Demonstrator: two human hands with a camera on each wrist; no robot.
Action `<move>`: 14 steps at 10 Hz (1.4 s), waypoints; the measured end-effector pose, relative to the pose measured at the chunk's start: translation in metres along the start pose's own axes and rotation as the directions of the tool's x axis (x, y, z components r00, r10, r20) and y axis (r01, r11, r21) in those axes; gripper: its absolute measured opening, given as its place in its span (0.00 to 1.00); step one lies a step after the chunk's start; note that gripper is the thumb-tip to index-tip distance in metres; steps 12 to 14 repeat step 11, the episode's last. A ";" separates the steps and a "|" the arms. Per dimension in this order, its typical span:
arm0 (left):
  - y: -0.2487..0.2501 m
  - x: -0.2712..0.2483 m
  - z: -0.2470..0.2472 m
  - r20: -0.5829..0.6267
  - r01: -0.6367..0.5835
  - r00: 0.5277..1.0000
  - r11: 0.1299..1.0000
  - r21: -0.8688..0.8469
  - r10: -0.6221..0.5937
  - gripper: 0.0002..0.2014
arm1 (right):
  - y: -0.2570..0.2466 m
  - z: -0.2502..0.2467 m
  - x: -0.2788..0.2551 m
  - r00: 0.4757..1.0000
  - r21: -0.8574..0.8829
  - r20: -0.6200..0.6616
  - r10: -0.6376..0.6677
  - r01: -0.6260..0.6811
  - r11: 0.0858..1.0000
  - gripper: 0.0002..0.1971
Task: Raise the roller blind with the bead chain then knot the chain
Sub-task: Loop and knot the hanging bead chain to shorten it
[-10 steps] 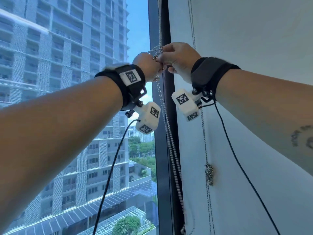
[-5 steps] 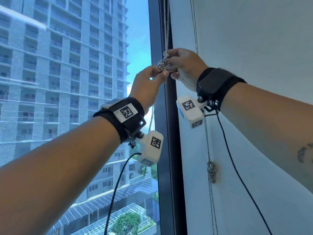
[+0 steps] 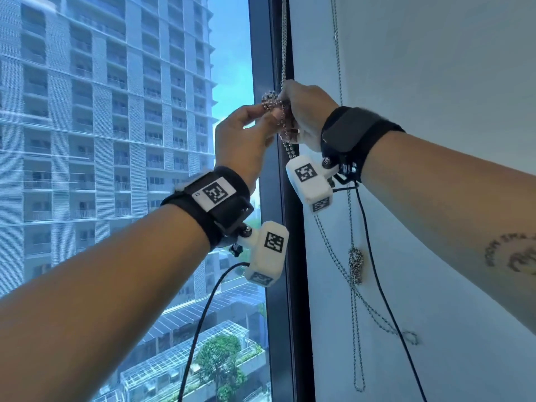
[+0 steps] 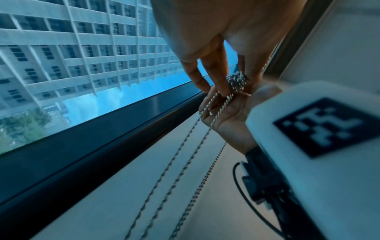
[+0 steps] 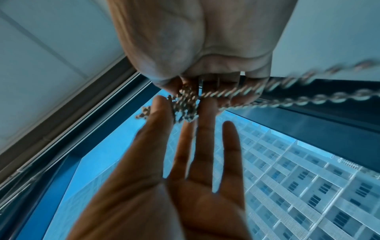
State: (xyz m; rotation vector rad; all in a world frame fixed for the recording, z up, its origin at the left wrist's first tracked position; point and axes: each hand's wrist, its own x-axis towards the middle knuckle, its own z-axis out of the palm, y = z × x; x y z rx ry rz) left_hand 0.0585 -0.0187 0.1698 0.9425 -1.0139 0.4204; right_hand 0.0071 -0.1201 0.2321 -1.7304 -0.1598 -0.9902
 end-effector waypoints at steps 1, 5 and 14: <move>-0.011 -0.006 -0.007 -0.067 -0.016 0.998 1.000 0.026 0.018 0.10 | 0.011 -0.001 -0.007 0.999 0.059 0.033 0.025 -0.027 0.998 0.05; -0.032 -0.024 -0.024 0.000 0.067 0.998 0.951 0.302 -0.070 0.16 | 0.042 0.021 -0.028 0.996 -0.074 0.078 0.054 -0.048 0.996 0.08; 0.004 -0.042 -0.082 0.146 -0.080 0.988 0.642 0.763 -0.051 0.15 | 0.053 0.019 -0.042 0.853 -0.696 -0.040 -0.521 0.350 0.626 0.39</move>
